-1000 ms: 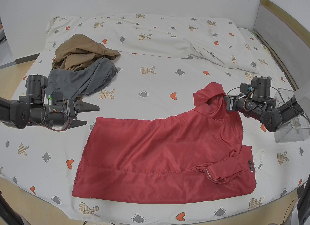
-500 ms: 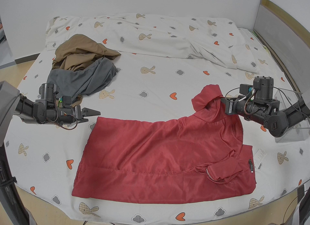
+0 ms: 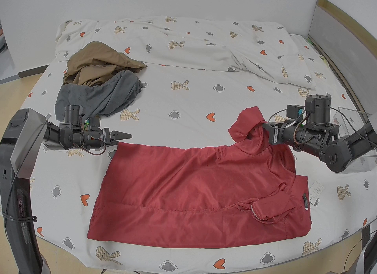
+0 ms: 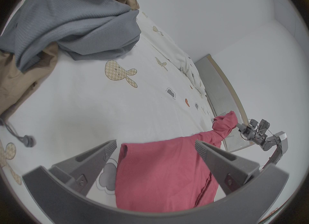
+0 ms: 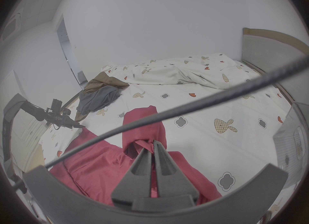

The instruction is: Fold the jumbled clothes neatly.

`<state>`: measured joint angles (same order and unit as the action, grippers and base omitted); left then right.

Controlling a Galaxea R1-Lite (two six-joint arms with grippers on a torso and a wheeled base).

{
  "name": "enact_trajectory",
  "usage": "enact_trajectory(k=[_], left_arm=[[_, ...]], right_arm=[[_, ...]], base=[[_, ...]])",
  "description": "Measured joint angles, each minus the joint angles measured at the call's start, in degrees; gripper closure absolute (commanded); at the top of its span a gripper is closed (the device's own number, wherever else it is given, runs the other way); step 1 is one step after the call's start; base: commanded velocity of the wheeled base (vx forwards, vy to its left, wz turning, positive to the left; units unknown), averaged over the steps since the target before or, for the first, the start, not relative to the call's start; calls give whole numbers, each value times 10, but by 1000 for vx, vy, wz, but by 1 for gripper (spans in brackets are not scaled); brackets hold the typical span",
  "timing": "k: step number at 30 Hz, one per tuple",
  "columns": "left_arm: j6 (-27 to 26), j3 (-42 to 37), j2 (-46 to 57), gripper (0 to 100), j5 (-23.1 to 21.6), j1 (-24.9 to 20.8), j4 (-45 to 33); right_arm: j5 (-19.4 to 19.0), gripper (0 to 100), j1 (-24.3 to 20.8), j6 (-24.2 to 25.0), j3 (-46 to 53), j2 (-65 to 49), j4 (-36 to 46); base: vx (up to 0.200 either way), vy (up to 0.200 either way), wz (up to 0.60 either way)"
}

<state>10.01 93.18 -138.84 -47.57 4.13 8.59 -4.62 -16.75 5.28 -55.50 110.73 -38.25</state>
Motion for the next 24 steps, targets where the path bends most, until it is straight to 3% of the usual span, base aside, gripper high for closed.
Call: enact_trajectory(k=[9,10,24], left_arm=[[-19,7,-28,0,0,-2,0],[-19,5,-28,100,0,-2,1],[-18,1,-29,100,0,-5,-2]], right_arm=[[0,100,-5,0,3,-2,-1],[0,100,-5,0,3,-2,-1],[0,100,0,0,4,-2,0]], base=[[0,0,0],[0,0,0],[0,0,0]])
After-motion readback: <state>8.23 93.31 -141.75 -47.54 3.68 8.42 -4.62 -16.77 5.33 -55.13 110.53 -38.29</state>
